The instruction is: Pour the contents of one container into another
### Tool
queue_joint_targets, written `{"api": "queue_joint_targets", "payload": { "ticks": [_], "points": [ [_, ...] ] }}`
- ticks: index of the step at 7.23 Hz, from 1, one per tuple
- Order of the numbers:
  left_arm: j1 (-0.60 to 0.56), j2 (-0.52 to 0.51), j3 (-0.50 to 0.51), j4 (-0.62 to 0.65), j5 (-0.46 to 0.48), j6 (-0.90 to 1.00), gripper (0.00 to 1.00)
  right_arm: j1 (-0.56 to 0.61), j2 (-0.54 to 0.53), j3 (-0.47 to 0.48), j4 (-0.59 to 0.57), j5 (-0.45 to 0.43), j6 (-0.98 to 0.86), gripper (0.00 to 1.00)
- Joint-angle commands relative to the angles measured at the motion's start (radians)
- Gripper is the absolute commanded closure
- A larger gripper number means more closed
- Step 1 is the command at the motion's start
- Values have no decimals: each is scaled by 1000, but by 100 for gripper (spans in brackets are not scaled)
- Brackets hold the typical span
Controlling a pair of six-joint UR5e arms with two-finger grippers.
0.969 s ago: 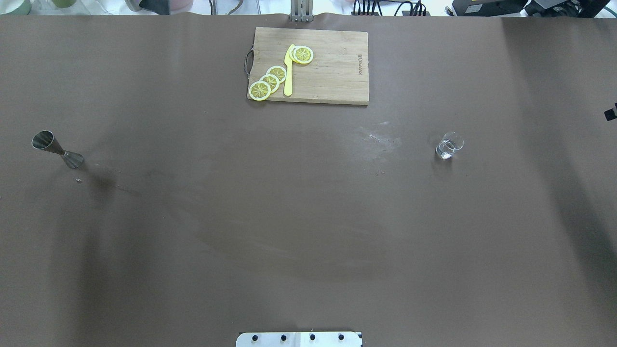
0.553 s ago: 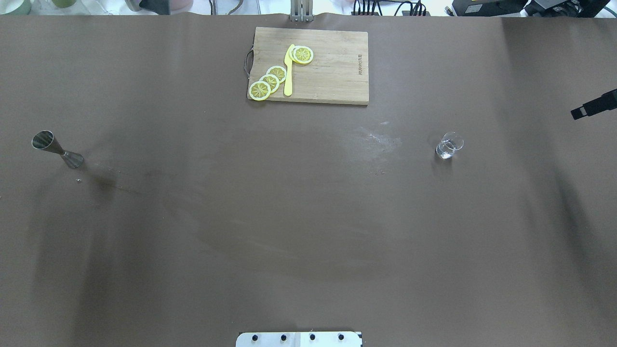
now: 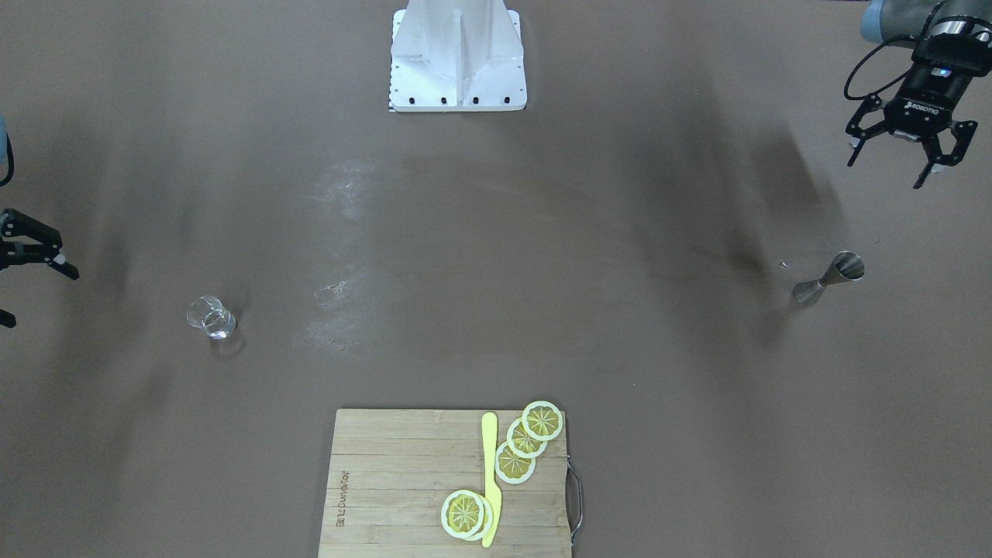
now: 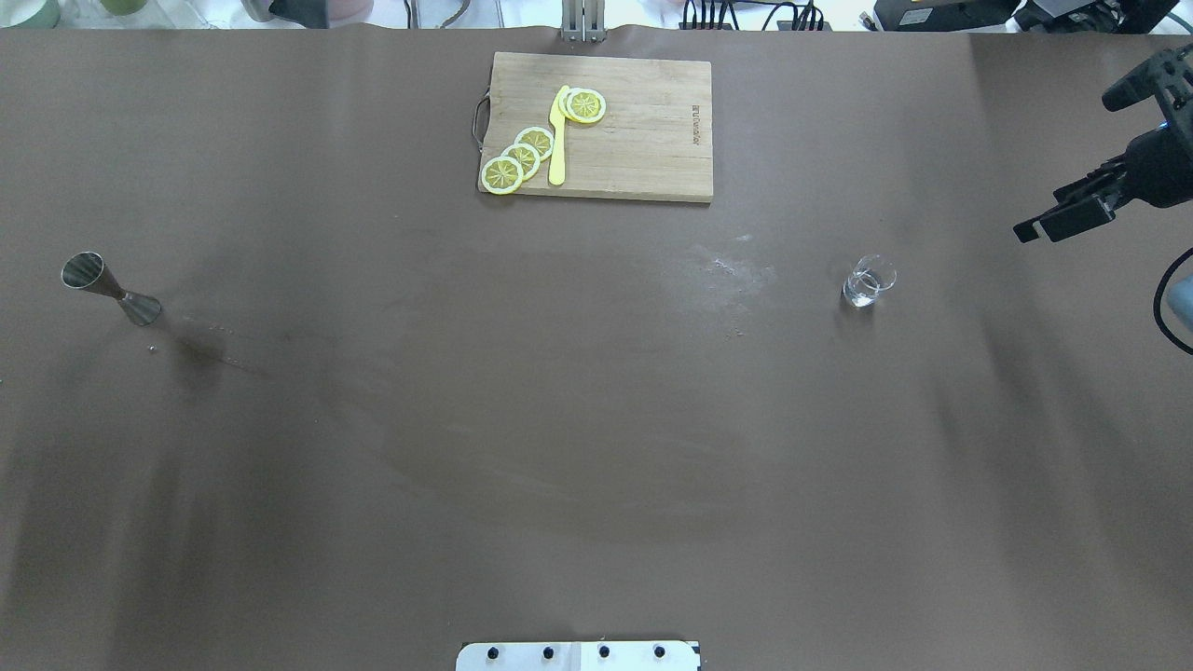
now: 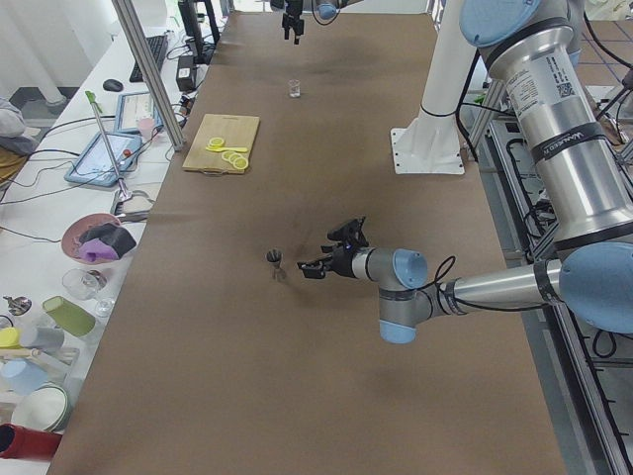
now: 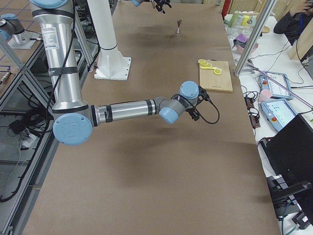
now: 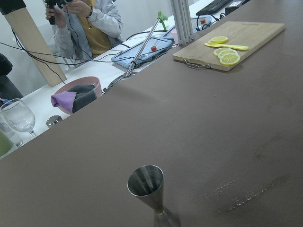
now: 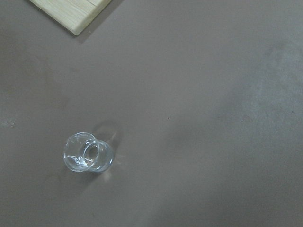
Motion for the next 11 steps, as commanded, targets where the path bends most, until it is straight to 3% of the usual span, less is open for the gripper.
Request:
{"api": "queue_joint_targets", "payload": {
  "ticks": [1, 5, 7, 8, 9, 11],
  "points": [
    [190, 9, 36, -137, 258, -17, 1, -10, -11, -16, 142, 10, 0, 0],
    [246, 7, 68, -133, 352, -12, 1, -40, -3, -41, 188, 65, -2, 0],
    [438, -14, 75, -133, 597, -62, 1, -47, -6, -77, 311, 100, -2, 0],
    [526, -30, 76, -118, 731, -195, 1, -48, -6, -96, 359, 114, -2, 0],
    [609, -36, 89, -58, 855, -307, 1, -48, -4, -105, 394, 116, 0, 0],
    [664, -40, 78, 179, 968, -391, 1, -66, 0, -113, 410, 116, 0, 0]
  ]
}}
